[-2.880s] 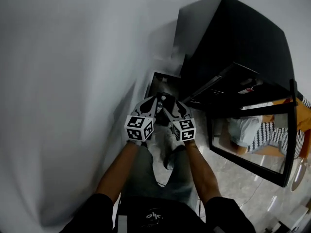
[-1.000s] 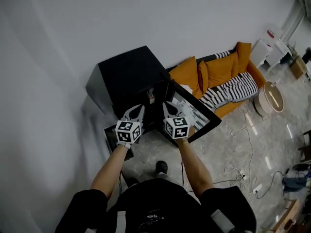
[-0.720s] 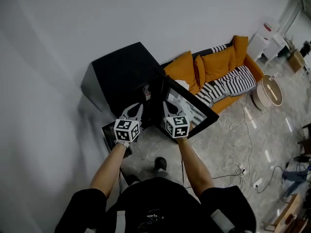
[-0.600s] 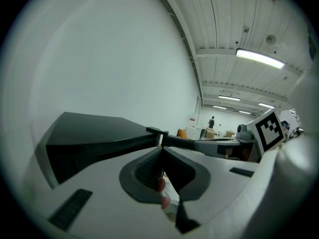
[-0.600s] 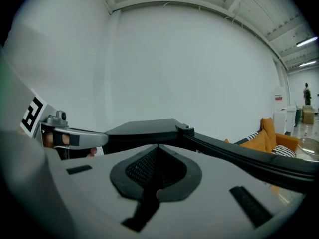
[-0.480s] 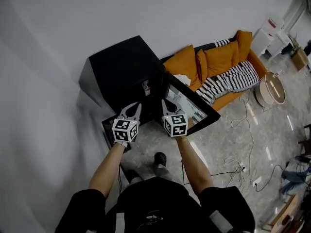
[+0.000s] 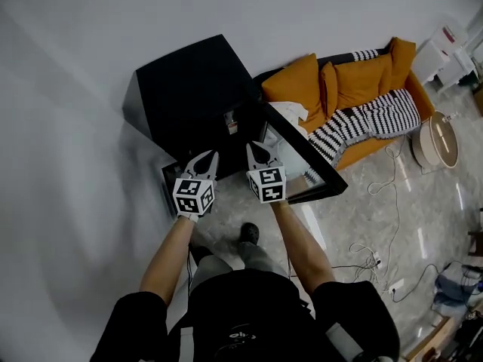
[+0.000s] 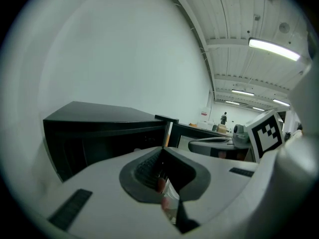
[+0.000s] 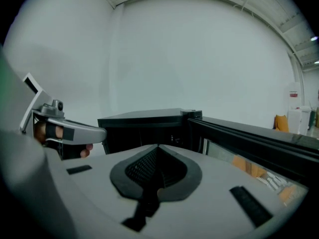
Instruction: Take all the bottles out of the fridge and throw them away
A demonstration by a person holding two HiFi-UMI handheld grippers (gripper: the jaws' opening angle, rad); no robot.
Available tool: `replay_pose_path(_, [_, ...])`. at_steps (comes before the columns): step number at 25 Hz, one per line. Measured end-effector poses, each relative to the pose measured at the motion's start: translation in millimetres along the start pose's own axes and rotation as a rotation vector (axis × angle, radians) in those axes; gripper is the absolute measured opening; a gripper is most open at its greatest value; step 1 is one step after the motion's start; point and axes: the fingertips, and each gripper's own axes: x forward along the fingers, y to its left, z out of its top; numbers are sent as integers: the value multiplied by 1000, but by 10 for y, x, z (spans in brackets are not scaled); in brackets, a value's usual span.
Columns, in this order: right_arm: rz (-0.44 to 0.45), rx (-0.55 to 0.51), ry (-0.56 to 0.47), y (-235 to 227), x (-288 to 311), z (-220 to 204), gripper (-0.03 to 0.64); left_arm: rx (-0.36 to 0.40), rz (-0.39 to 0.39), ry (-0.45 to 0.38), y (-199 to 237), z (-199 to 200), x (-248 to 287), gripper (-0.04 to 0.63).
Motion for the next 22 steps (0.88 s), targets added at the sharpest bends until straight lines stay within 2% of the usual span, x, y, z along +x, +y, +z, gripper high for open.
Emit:
replay_pose_path(6, [43,-13,19,-7,165,-94,8,-6,54,-10,25,22,20,2])
replay_pose_path(16, [58,-22,29,22,731,-304,14,-9,73,-6,217,-121,87,2])
replay_pose_path(22, [55,2,16,-24,1257,-647,128,1,77,-27,429,-372,260,2])
